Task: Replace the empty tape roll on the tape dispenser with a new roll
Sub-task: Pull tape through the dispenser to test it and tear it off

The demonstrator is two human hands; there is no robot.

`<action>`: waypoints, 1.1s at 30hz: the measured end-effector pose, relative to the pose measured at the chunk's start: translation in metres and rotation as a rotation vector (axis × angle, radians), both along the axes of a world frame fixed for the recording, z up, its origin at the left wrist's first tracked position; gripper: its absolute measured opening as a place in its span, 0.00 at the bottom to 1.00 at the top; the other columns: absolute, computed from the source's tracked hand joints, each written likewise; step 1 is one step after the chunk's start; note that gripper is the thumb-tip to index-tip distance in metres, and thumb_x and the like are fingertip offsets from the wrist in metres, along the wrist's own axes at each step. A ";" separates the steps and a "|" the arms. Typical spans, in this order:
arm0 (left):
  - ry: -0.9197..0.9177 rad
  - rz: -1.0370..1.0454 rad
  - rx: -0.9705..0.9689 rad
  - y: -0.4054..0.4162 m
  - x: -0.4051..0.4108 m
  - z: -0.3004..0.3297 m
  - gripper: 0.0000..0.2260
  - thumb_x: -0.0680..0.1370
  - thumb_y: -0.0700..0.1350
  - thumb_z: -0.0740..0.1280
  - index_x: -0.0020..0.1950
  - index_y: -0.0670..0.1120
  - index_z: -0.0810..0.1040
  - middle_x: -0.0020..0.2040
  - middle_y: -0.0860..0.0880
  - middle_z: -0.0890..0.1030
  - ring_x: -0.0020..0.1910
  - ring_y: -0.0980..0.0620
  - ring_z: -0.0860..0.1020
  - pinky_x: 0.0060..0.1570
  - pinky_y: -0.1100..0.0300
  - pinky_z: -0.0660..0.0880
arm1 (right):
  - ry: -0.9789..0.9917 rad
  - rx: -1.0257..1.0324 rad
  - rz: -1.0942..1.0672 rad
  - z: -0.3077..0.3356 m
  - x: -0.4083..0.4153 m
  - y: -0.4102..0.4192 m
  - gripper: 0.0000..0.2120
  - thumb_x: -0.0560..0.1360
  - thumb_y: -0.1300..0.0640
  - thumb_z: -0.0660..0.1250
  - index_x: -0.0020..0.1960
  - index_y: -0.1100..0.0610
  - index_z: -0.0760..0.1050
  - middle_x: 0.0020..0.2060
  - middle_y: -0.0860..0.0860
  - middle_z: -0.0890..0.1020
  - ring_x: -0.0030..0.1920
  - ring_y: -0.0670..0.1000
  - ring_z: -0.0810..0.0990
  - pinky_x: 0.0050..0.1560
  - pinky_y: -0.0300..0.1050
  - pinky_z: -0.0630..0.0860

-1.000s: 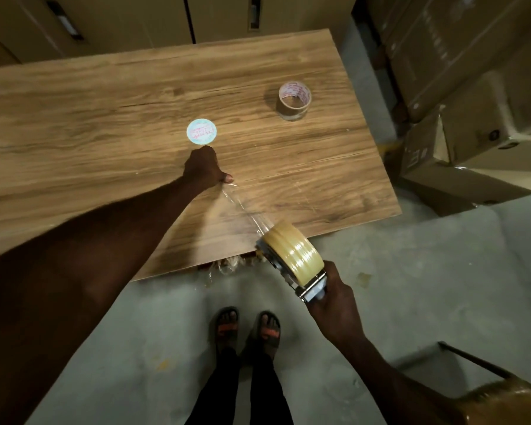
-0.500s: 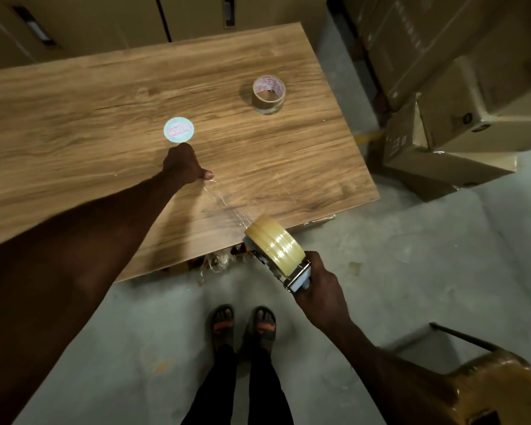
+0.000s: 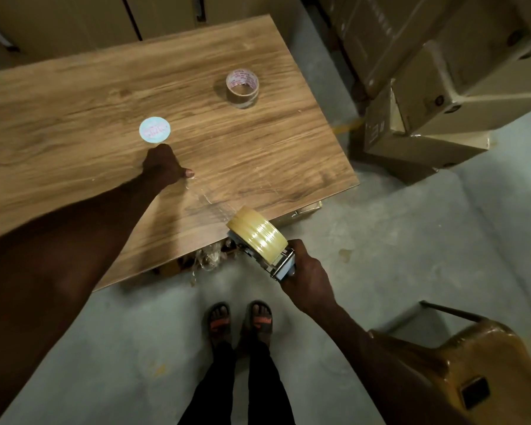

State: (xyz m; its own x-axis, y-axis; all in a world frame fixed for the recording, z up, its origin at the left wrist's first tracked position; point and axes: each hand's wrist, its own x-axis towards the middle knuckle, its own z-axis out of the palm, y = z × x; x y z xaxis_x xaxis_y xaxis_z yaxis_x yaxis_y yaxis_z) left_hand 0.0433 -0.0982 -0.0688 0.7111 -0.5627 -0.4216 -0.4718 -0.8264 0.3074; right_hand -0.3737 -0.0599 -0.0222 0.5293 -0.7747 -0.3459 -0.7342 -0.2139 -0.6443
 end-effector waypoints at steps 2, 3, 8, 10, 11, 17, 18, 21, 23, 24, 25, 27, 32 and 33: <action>-0.001 0.001 0.000 0.000 -0.001 -0.001 0.32 0.62 0.57 0.81 0.57 0.39 0.80 0.57 0.39 0.83 0.59 0.40 0.80 0.55 0.48 0.79 | -0.013 -0.011 -0.010 -0.001 0.001 0.002 0.28 0.68 0.57 0.77 0.63 0.48 0.68 0.45 0.49 0.87 0.44 0.54 0.86 0.41 0.55 0.83; 0.000 0.004 -0.001 0.001 -0.001 -0.001 0.31 0.62 0.57 0.81 0.56 0.39 0.80 0.56 0.39 0.83 0.58 0.40 0.80 0.55 0.49 0.79 | -0.022 -0.015 -0.020 -0.002 0.002 0.004 0.28 0.68 0.58 0.77 0.63 0.48 0.68 0.45 0.49 0.87 0.44 0.54 0.86 0.41 0.55 0.83; 0.001 0.011 -0.004 0.000 -0.003 0.001 0.29 0.62 0.55 0.82 0.55 0.39 0.81 0.56 0.39 0.83 0.57 0.40 0.80 0.54 0.48 0.79 | -0.050 -0.027 -0.060 -0.004 0.006 0.012 0.27 0.69 0.59 0.77 0.63 0.51 0.69 0.46 0.49 0.87 0.44 0.53 0.86 0.38 0.46 0.80; 0.007 0.024 -0.008 0.001 -0.004 0.001 0.29 0.62 0.55 0.82 0.55 0.39 0.80 0.55 0.39 0.83 0.57 0.39 0.81 0.54 0.48 0.79 | -0.063 -0.024 -0.058 -0.004 0.007 0.013 0.26 0.69 0.60 0.77 0.63 0.52 0.69 0.45 0.47 0.86 0.43 0.52 0.86 0.35 0.36 0.77; 0.009 0.028 -0.010 0.001 -0.003 0.001 0.29 0.62 0.55 0.82 0.55 0.39 0.80 0.55 0.39 0.83 0.57 0.39 0.81 0.54 0.48 0.79 | -0.065 -0.023 -0.055 -0.003 0.008 0.013 0.26 0.70 0.60 0.77 0.63 0.52 0.69 0.44 0.46 0.86 0.43 0.51 0.86 0.34 0.32 0.74; 0.015 0.025 -0.019 0.000 0.002 -0.004 0.30 0.61 0.56 0.82 0.55 0.39 0.81 0.55 0.39 0.83 0.57 0.40 0.81 0.53 0.49 0.80 | 0.121 0.028 -0.103 -0.010 -0.042 0.032 0.27 0.71 0.59 0.76 0.66 0.50 0.71 0.43 0.46 0.84 0.45 0.54 0.87 0.40 0.43 0.77; 0.017 0.018 -0.002 -0.001 0.004 -0.004 0.31 0.60 0.57 0.82 0.54 0.38 0.81 0.54 0.38 0.84 0.56 0.39 0.81 0.52 0.50 0.80 | 0.160 0.039 -0.113 -0.012 -0.057 0.037 0.27 0.70 0.59 0.75 0.66 0.50 0.71 0.42 0.45 0.84 0.45 0.55 0.87 0.40 0.44 0.77; 0.016 -0.021 0.024 -0.004 0.010 -0.006 0.32 0.60 0.59 0.81 0.51 0.36 0.82 0.50 0.37 0.84 0.53 0.39 0.82 0.49 0.51 0.79 | 0.205 0.073 -0.146 -0.017 -0.078 0.042 0.25 0.70 0.59 0.74 0.64 0.48 0.70 0.42 0.46 0.85 0.44 0.56 0.87 0.40 0.46 0.77; 0.024 -0.018 0.018 -0.003 0.013 -0.009 0.33 0.60 0.61 0.80 0.49 0.35 0.82 0.48 0.37 0.84 0.51 0.39 0.83 0.49 0.51 0.79 | 0.169 0.070 -0.155 -0.017 -0.074 0.042 0.25 0.70 0.59 0.74 0.63 0.48 0.70 0.40 0.43 0.82 0.41 0.54 0.85 0.37 0.42 0.75; 0.033 -0.014 0.011 -0.001 0.014 -0.009 0.33 0.59 0.62 0.80 0.49 0.35 0.81 0.47 0.37 0.85 0.50 0.39 0.83 0.49 0.50 0.79 | 0.136 0.063 -0.158 -0.016 -0.071 0.041 0.25 0.70 0.59 0.75 0.63 0.49 0.70 0.39 0.42 0.81 0.39 0.52 0.84 0.35 0.39 0.73; 0.037 -0.004 -0.001 0.000 0.015 -0.011 0.33 0.59 0.62 0.79 0.48 0.36 0.81 0.47 0.37 0.85 0.50 0.40 0.83 0.49 0.50 0.80 | 0.106 0.055 -0.158 -0.015 -0.068 0.041 0.24 0.70 0.59 0.75 0.63 0.49 0.70 0.39 0.41 0.81 0.37 0.49 0.82 0.33 0.35 0.71; 0.046 -0.013 -0.024 0.002 0.014 -0.008 0.32 0.60 0.63 0.78 0.46 0.36 0.81 0.46 0.37 0.85 0.49 0.40 0.83 0.47 0.50 0.79 | 0.052 0.040 -0.164 -0.010 -0.062 0.041 0.23 0.71 0.59 0.75 0.62 0.50 0.70 0.38 0.41 0.81 0.35 0.46 0.80 0.32 0.33 0.70; 0.130 0.069 -0.195 0.016 -0.011 0.021 0.25 0.62 0.53 0.82 0.48 0.42 0.76 0.53 0.42 0.82 0.56 0.43 0.79 0.54 0.51 0.74 | -0.068 0.034 -0.218 0.008 -0.049 0.037 0.22 0.70 0.60 0.77 0.58 0.49 0.71 0.37 0.43 0.84 0.38 0.43 0.84 0.34 0.42 0.79; 0.145 0.111 -0.252 0.021 -0.016 0.026 0.24 0.62 0.50 0.83 0.48 0.43 0.75 0.53 0.42 0.82 0.56 0.43 0.79 0.54 0.51 0.74 | -0.093 0.043 -0.231 0.013 -0.047 0.035 0.22 0.70 0.60 0.78 0.58 0.48 0.72 0.38 0.43 0.85 0.39 0.43 0.84 0.35 0.43 0.81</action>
State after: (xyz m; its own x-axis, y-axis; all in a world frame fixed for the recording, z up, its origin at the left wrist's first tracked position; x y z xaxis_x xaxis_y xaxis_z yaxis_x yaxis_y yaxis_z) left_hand 0.0271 -0.0775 -0.0423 0.7167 -0.5843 -0.3807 -0.3188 -0.7600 0.5664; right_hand -0.4204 -0.0244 -0.0090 0.3710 -0.8642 -0.3398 -0.6978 -0.0179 -0.7161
